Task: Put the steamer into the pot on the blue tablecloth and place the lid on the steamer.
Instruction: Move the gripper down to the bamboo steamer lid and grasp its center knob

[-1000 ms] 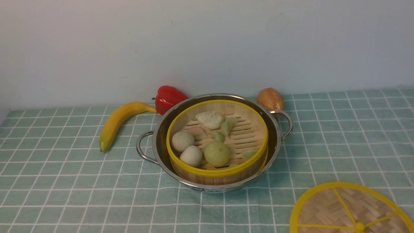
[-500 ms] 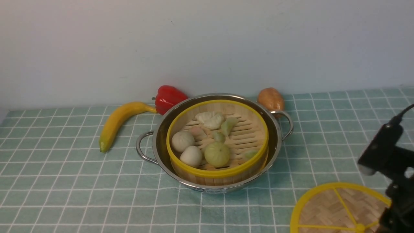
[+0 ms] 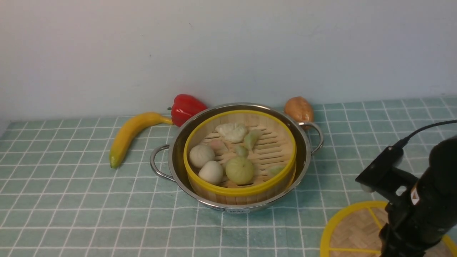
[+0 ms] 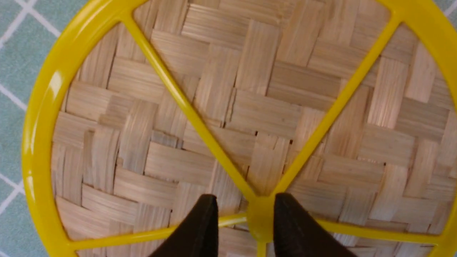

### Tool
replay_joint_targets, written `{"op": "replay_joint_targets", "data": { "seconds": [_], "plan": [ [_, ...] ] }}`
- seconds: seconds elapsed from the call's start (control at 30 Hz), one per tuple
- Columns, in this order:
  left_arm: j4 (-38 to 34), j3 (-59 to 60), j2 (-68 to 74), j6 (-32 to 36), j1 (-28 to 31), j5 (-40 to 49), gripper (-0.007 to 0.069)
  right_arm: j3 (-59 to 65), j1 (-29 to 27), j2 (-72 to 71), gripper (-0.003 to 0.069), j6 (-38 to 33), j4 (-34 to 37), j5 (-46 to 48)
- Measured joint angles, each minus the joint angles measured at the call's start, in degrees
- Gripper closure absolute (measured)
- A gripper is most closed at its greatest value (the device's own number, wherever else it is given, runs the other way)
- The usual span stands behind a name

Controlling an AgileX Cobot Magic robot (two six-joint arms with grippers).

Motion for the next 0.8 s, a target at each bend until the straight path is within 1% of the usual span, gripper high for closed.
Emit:
{"op": "replay_joint_targets", "data": {
  "seconds": [0.33, 0.37, 0.43, 0.47, 0.53, 0.7, 0.8],
  "plan": [
    [0.00, 0.00, 0.00, 0.00, 0.00, 0.00, 0.0480, -0.06, -1.23, 2.35, 0.0421, 1.93, -0.96, -0.25],
    [0.00, 0.00, 0.00, 0.00, 0.00, 0.00, 0.0475, -0.06, -1.28, 2.35, 0.0458, 2.02, -0.96, -0.25],
    [0.00, 0.00, 0.00, 0.00, 0.00, 0.00, 0.0475, -0.06, -1.28, 2.35, 0.0503, 2.07, -0.96, -0.25],
    [0.00, 0.00, 0.00, 0.00, 0.00, 0.00, 0.0475, -0.06, -1.28, 2.35, 0.0515, 2.07, -0.96, -0.25],
    [0.00, 0.00, 0.00, 0.00, 0.00, 0.00, 0.0475, -0.06, -1.28, 2.35, 0.0513, 2.35, -0.96, -0.25],
    [0.06, 0.00, 0.00, 0.00, 0.00, 0.00, 0.0464, -0.63, -1.28, 0.07, 0.0513, 7.46, -1.67, -0.40],
    [0.06, 0.00, 0.00, 0.00, 0.00, 0.00, 0.0454, -3.88, -1.28, -4.56, 0.0513, 12.78, -4.23, 0.26]
  ]
}}
